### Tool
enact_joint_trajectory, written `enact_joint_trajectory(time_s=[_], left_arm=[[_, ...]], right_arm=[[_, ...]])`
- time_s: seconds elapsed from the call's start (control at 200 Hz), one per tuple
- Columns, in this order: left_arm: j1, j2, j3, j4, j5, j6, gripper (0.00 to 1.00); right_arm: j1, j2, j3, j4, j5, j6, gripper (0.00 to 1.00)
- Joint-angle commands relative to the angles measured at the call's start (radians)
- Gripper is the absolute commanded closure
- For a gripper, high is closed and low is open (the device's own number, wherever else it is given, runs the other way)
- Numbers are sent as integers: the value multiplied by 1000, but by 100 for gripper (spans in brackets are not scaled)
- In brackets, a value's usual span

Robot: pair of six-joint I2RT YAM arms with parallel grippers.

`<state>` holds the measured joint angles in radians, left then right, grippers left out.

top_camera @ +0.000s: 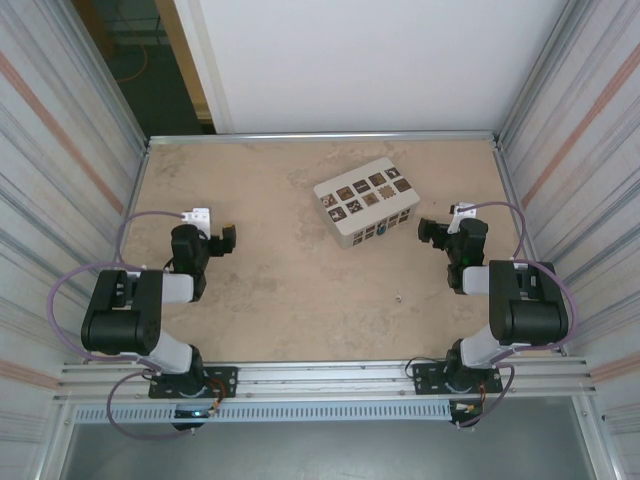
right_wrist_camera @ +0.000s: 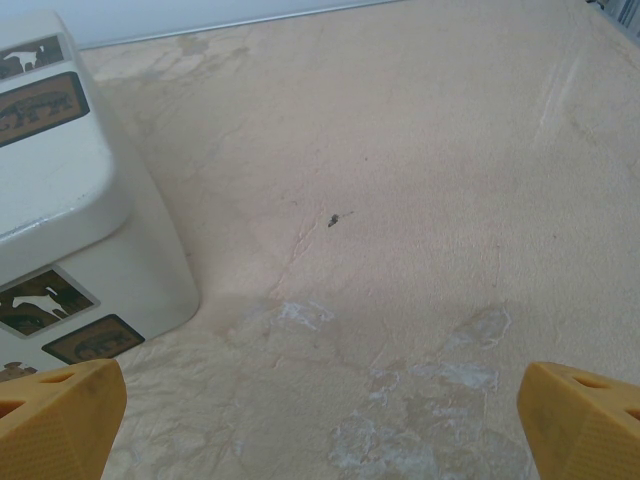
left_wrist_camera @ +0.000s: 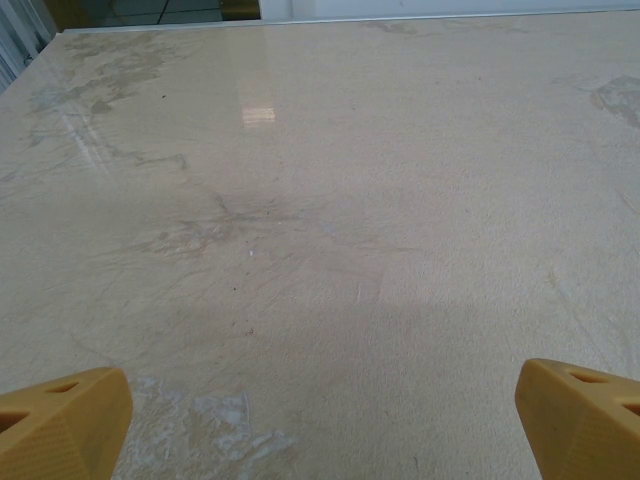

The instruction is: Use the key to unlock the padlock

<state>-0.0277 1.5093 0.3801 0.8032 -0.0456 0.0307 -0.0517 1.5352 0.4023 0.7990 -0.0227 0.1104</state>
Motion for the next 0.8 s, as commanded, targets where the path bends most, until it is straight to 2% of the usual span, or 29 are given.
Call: enact_joint_trajectory(time_s=[0.0, 0.135, 0.205, 0.421, 0.556, 0.641, 0.711, 0.797], left_arm=[[0, 0, 22, 2, 5, 21, 1], [-1, -14, 11, 19, 21, 27, 1], [-6, -64, -1, -4, 5, 28, 1], [-8, -320, 51, -318, -29, -55, 1], [-9, -410, 109, -487, 23, -239, 1], [-9, -413, 154, -583, 108, -367, 1], [-24, -400, 191, -641, 177, -430, 1], [-87, -382, 233, -686, 196, -457, 1]], right_arm=[[1, 5, 8, -4, 9, -20, 1], [1, 1, 5, 0, 9, -19, 1], [-2, -23, 31, -62, 20, -11, 1], [-38, -172, 105, -333, -31, 43, 1], [-76, -261, 141, -473, -132, 127, 1], [-97, -286, 199, -589, -219, 180, 1], [-108, -284, 254, -663, -307, 213, 1], [-109, -264, 310, -710, -412, 241, 1]])
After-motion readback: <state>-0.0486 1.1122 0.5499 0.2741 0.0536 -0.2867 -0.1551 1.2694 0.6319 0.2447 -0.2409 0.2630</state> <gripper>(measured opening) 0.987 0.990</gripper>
